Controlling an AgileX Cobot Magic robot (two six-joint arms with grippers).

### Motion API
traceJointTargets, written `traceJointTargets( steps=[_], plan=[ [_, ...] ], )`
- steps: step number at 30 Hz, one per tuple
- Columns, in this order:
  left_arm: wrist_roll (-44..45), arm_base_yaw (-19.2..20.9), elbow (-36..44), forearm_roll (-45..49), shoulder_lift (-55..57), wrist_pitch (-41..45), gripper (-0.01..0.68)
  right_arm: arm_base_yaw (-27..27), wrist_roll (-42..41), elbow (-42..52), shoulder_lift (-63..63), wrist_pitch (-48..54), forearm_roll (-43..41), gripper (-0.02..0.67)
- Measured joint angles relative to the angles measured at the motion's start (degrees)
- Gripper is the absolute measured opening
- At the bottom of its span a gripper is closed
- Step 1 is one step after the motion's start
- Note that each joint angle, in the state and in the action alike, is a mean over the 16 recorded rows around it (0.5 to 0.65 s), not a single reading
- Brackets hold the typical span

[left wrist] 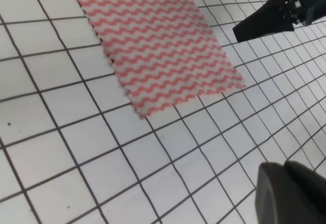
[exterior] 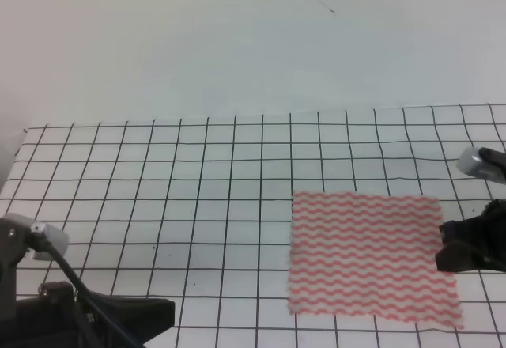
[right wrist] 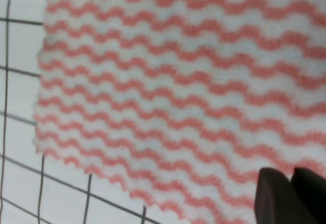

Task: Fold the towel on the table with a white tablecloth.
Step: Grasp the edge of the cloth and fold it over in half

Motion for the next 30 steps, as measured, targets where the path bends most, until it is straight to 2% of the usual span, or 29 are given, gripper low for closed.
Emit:
traceJointTargets(
  steps=[16,30],
  plan=[
    [-0.11,0.00,0.00,0.27,-0.08,1.93,0.001,0.00,-1.38,-1.59,-0.31,5.25,-4.10,0.085],
    [1.31,0.00,0.00,0.27,-0.10,-2.34,0.001,0.00,-0.81,8.76,-10.27,-4.29,-2.41,0.095]
  ],
)
